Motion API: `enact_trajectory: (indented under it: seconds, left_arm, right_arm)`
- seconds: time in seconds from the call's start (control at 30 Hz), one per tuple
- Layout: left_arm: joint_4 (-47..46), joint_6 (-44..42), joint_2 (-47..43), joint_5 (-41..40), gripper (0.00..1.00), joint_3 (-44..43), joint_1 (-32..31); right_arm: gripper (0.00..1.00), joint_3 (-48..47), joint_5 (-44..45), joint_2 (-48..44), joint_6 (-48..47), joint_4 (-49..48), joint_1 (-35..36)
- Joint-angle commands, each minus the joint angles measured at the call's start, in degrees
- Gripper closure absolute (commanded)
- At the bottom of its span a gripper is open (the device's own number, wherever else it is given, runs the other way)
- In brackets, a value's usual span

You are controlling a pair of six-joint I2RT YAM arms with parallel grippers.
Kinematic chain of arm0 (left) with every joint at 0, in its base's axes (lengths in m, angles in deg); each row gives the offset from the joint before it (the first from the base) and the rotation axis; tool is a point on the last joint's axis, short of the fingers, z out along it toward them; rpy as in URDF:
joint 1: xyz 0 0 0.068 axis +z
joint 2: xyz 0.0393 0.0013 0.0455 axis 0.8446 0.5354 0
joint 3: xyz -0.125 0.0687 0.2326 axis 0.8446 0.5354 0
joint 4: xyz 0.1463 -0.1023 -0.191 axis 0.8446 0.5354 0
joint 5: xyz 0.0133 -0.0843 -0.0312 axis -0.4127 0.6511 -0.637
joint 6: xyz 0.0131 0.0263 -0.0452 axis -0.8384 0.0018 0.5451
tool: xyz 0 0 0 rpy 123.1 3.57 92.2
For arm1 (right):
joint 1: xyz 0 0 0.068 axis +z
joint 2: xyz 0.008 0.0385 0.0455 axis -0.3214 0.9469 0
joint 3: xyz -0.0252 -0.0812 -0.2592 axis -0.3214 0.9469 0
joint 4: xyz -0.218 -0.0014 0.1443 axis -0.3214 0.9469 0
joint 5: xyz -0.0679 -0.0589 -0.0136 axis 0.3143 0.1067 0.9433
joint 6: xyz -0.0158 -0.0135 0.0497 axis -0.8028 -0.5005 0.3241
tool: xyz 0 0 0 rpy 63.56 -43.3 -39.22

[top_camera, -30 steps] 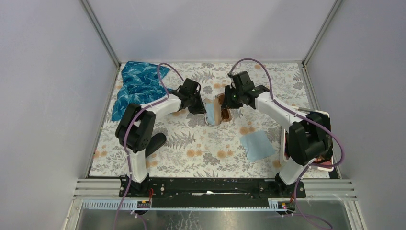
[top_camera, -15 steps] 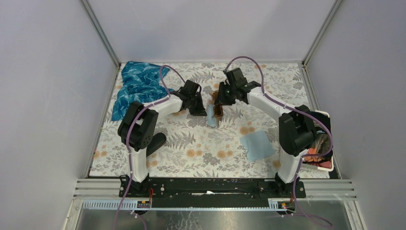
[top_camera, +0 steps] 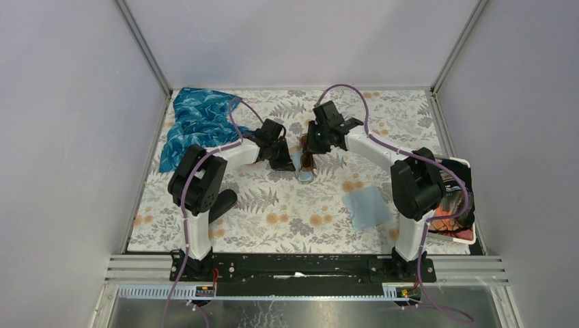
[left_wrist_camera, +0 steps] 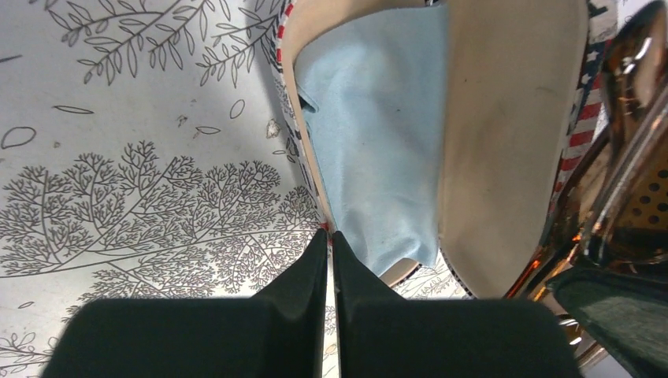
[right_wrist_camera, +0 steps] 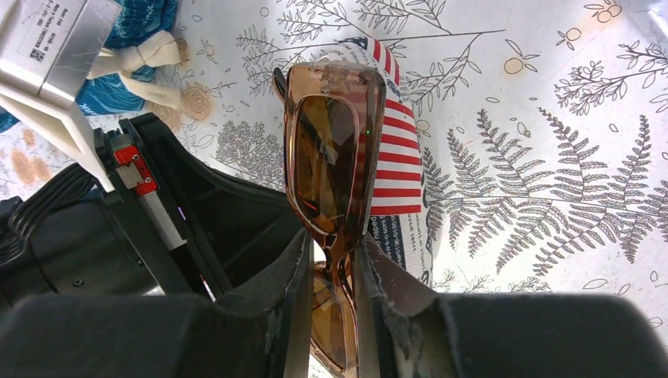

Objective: Organize the sunglasses
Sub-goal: Adjust the sunglasses case at the center of the board, then place the sunglasses in the sunglasses case.

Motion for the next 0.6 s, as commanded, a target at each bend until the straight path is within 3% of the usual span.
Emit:
enact_trajectory:
  seconds: [0.0,0.27,0.57]
  left_arm:
    - [-3.04,0.66,-0.76,1.26,0.93,1.0,-0.24]
    - [-3.26,0.46,-0.56,1.62,0.92,0.82,-0.23]
    - [-3.05,0.07,-0.62,1.95,0.92,0.14,-0.24]
  right_arm:
    - [0.78,-2.79,4.44,1.05,-0.81,1.81,2.17]
    - [0.78,-7.66,11.05,3.48,-6.23,6.72,5.3]
    - [0.78,-9.65,11.7,4.6,-11.29,9.43,7.13]
